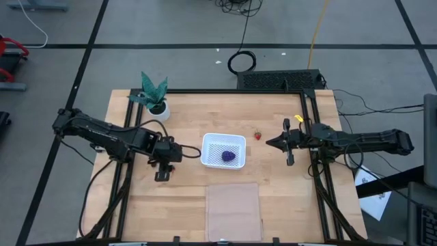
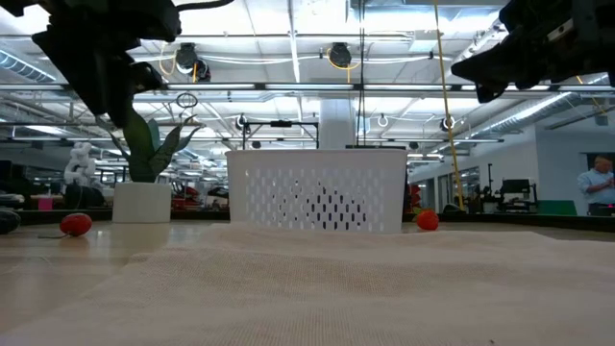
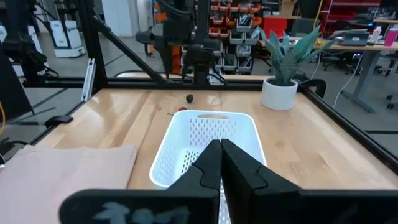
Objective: Pick and placing Produce into tupperware
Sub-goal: Put the red cherry into the white bin
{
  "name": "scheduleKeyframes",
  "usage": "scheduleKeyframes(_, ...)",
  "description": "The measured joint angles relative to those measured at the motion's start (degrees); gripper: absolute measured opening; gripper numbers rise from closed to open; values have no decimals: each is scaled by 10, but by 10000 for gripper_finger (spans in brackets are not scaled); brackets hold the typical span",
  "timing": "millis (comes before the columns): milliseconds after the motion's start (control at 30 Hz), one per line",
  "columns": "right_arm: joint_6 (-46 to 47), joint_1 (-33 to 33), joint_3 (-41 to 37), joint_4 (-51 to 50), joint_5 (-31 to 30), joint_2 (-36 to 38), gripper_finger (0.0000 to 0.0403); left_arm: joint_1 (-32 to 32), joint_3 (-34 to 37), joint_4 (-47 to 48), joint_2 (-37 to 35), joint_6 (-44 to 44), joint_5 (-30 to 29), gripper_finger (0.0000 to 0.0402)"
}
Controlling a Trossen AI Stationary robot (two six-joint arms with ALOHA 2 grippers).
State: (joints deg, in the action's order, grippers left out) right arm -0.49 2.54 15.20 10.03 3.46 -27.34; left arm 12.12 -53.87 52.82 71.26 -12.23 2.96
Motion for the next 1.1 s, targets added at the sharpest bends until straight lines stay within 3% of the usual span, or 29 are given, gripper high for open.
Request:
scheduleKeyframes(200, 0, 0, 0, 0, 0, -7, 0, 17, 0, 0, 0, 23, -27, 250)
scheduleKeyframes(533, 0, 0, 0, 0, 0, -7, 0, 43, 54, -25, 0, 11, -80, 314)
scheduleKeyframes(800, 0, 0, 0, 7, 0, -7, 0, 55, 137, -76, 0, 99, -86, 326)
scheduleKeyframes(1100, 0, 0, 0, 11, 0, -7, 0, 61, 143, -132, 0, 188, -85, 326)
